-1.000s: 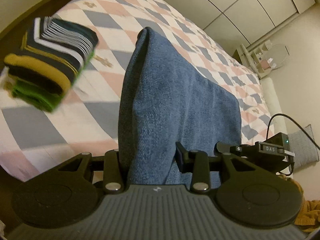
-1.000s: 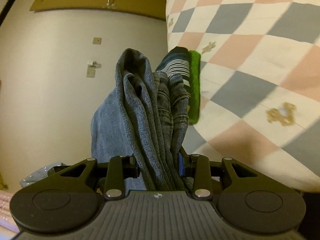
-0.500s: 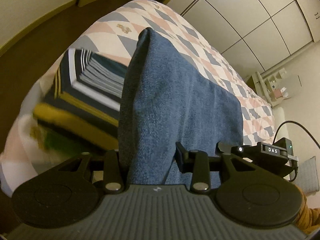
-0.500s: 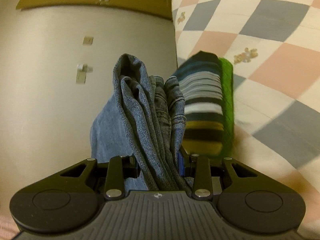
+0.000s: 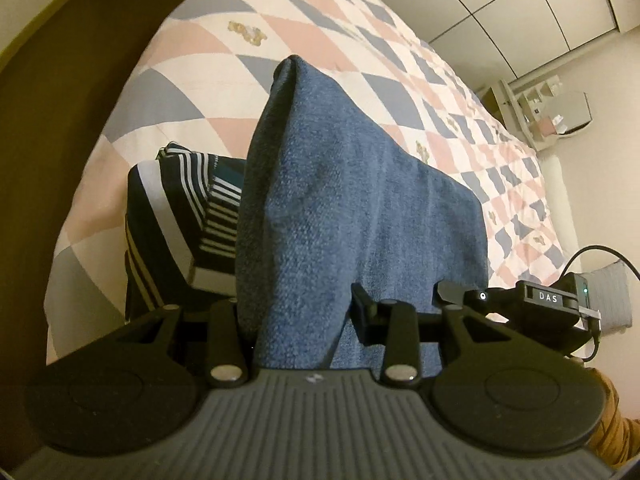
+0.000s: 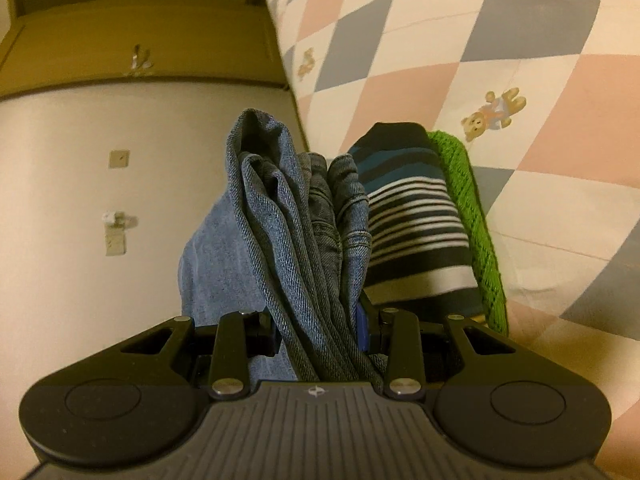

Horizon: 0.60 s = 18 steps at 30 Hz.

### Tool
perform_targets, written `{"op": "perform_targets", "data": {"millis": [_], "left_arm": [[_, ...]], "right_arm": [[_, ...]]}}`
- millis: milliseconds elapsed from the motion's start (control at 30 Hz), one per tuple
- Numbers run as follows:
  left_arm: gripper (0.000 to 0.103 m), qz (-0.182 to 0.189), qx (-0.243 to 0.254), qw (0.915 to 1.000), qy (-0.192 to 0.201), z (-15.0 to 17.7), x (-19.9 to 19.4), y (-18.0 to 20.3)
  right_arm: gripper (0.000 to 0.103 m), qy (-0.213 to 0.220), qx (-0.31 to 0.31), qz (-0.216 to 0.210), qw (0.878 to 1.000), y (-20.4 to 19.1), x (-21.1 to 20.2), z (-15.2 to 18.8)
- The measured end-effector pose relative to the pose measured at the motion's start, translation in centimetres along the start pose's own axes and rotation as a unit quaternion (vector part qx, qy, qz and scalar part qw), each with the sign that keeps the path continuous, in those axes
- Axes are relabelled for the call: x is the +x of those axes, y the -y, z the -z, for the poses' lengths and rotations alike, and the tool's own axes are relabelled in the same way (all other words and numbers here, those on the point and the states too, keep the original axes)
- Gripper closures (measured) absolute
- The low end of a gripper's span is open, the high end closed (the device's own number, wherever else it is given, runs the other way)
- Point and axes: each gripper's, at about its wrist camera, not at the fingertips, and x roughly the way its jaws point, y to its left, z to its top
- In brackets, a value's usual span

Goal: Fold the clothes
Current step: 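Carry the held jeans bundle with both grippers toward the folded clothes stack, then lower the jeans bundle onto the striped and green clothes stack with both grippers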

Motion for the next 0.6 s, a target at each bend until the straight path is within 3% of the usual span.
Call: {"op": "perform_targets", "data": {"millis": [300,467,500,600], "left_arm": [[0.069,0.009,-0.019,0.9995,-0.023,-2.1,3.6,-4.1],[0.054,0.008,-0.026,0.9992,-0.029,-1.5,6.1,-6.8],[0.047,0.001,-0.021,0.9995,-0.022,-1.4,5.8,-6.7],[0.044,-0.024,-0.002,0.9997,0.000,-1.1,4.7,-6.3]], "right_arm": [[0.068,0.003,0.011,0.036,0.999,1.2,4.2,-1.8],[0.063,0.015,-0.017,0.068,0.997,2.7,5.6,-1.7],[0.060,0.016,-0.022,0.066,0.997,2.7,5.6,-1.6],[0.049,0.020,-0.066,0.081,0.994,1.7,5.2,-1.2]]}}
